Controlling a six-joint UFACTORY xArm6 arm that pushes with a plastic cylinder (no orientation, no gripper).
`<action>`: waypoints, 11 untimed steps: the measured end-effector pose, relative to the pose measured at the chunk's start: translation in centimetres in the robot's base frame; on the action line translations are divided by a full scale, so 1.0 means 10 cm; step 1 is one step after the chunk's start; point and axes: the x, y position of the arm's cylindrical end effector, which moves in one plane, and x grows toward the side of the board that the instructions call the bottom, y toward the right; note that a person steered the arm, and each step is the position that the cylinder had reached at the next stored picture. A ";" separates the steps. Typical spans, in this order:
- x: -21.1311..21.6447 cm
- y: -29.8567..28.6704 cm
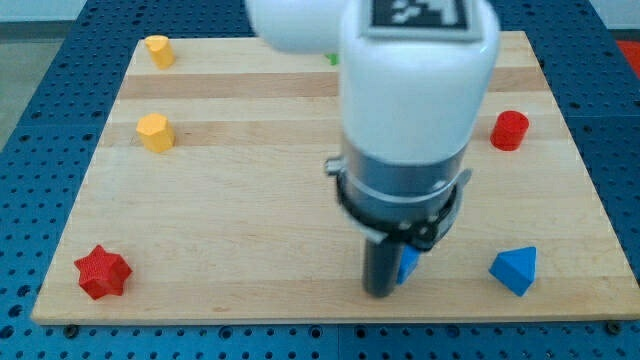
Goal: Place the blue cube on top of the blue triangle
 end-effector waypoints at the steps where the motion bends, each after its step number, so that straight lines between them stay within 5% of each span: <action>1: -0.33 0.28; 3: -0.20 -0.08; 4: -0.58 -0.15; 8: -0.70 1.25; 11: -0.67 0.60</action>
